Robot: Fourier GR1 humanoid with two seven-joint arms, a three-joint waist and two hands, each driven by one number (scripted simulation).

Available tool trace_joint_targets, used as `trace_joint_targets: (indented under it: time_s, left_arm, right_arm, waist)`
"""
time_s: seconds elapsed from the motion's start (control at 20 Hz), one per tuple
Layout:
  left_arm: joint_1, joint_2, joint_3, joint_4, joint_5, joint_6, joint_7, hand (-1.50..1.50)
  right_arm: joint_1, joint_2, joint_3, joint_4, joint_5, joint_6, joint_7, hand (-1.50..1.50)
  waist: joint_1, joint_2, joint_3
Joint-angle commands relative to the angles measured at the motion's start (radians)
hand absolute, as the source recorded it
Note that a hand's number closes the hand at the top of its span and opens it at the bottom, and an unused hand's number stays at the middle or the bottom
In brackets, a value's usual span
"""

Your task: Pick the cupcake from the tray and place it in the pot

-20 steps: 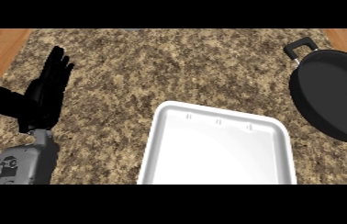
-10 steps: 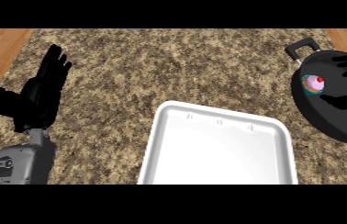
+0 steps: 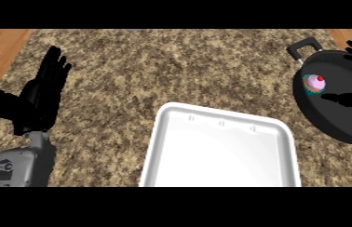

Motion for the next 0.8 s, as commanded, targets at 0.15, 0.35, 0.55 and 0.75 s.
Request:
trace_joint_targets:
  time_s: [0.15,0.35,0.55,0.75]
  left_arm:
    - [-0.008,0.009,0.027,0.037,0.029,-0.025,-0.030,0.00]
    - [0.008,-0.013,-0.008,0.008,-0.004,-0.004,-0.022,0.00]
    - [-0.032,-0.020,-0.013,0.018,-0.009,0.012,0.005,0.00]
    - [-0.025,-0.011,-0.005,0.018,-0.007,0.004,-0.007,0.00]
  right_arm:
    - [-0.035,-0.163,-0.134,0.163,-0.134,0.220,-0.030,-1.50]
    - [-0.039,-0.247,-0.156,0.232,-0.144,0.283,-0.036,-1.50]
    - [0.025,-0.294,-0.157,0.241,-0.151,0.357,-0.097,-1.50]
    - [0.068,-0.363,-0.164,0.244,-0.163,0.437,-0.106,-1.50]
  waist:
    - [0.001,0.004,0.001]
    - [0.015,0.010,0.003]
    - [0.007,0.011,0.004]
    - [0.001,0.009,0.005]
